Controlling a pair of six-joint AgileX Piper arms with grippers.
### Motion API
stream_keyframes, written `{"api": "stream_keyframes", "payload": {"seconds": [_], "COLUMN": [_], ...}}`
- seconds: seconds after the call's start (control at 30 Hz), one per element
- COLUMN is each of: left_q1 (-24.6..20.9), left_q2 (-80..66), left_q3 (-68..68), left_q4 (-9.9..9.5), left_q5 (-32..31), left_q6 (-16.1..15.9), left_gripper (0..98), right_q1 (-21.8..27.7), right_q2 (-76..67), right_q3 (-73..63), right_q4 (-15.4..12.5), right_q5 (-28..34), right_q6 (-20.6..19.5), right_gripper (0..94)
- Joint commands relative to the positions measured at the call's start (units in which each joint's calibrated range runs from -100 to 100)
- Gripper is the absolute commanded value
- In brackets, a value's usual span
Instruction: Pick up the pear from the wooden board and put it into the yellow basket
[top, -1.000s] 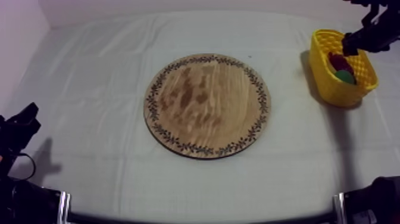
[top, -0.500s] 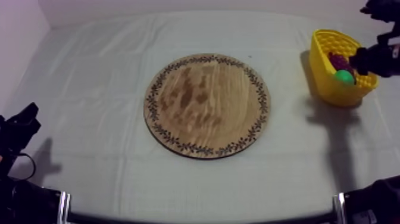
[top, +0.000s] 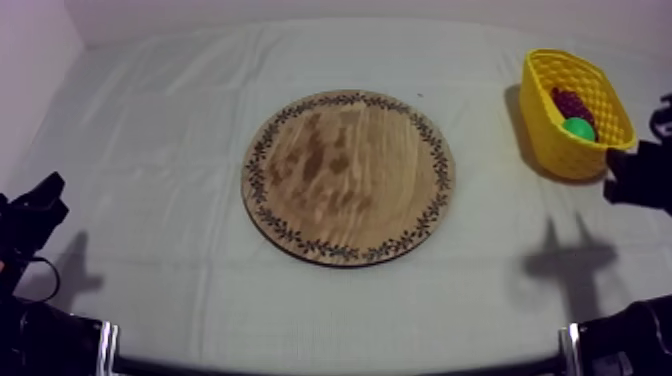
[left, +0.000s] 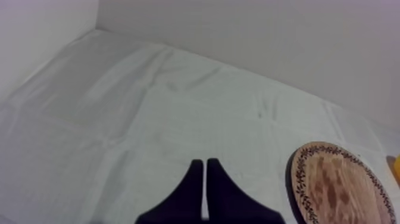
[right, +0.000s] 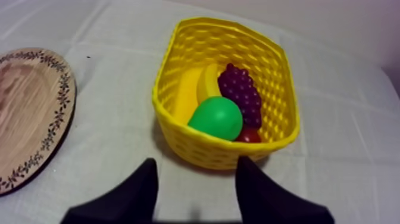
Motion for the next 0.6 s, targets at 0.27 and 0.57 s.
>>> {"api": "stream_keyframes", "payload": {"seconds": [0.27, 0.57], "left_q1": [0.00, 0.00], "left_q2": [0.00, 0.00], "left_q3": [0.00, 0.00], "left_q4": [0.02, 0.05], "left_q5": [-0.01, -0.01], "left_q6": [0.01, 0.05], "left_gripper": [0.1, 0.1], "right_q1": [-1.99, -2.33], "right_q2": [-23.13, -24.72], "right_q3": [8.80, 10.95], "right_q4": [-4.98, -10.52], "right_q5": [7.30, 8.06], "right_q6": [2.79, 5.46], "right_gripper": [11.1, 1.1]}}
